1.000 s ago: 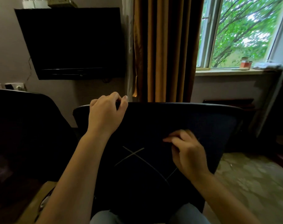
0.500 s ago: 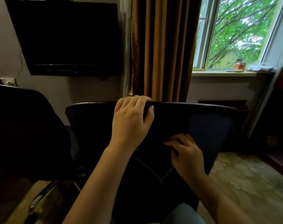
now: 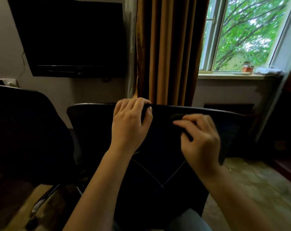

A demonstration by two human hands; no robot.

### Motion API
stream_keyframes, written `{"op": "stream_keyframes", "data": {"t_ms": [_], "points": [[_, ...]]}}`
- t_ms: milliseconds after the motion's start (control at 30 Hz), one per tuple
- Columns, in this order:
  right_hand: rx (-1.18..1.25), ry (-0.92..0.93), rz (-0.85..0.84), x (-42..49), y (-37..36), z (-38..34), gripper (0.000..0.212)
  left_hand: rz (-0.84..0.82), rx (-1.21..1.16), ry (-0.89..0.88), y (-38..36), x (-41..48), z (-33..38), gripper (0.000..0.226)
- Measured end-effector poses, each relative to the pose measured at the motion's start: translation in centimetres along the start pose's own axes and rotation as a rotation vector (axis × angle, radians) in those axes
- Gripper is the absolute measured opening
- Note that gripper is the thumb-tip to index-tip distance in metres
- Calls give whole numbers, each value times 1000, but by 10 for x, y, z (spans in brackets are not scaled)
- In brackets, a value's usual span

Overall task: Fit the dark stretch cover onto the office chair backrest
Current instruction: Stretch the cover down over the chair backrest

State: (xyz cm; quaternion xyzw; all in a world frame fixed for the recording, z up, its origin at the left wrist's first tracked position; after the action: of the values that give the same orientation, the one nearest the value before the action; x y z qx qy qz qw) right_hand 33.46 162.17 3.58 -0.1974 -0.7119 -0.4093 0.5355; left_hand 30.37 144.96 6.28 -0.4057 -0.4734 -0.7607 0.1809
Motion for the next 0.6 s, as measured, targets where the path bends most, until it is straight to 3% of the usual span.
{"op": "stream_keyframes", "data": {"t_ms": [100,200,267,367,600], "points": [[-46,6,-147,-47,-42,12,20,-9,-7,2,1,1,-5,30],[-37,-39,-277,-74,-65,22,38,-15,-12,2,2,1,-6,31],[-16,-59,-300,-70,-64,20,37,-22,-11,-5,3,0,-7,31],[11,-36,-211,-45,-41,4,23,-23,-19,-1,4,0,-9,32],[-6,-35,94,19,29,-12,23,10,-48,7,5,-1,-11,30]]}}
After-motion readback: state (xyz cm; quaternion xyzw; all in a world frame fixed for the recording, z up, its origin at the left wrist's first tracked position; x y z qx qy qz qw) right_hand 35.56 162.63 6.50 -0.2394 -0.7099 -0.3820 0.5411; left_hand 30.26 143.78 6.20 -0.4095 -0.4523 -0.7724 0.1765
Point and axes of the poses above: each hand's wrist, its own x-axis towards the middle knuckle, its own y-axis out of the back of the hand, z = x × y, the point moved 8 cm from there along x, towards the middle knuckle, and after that the axes turned 8 degrees about -z, right-handed, at the moved point
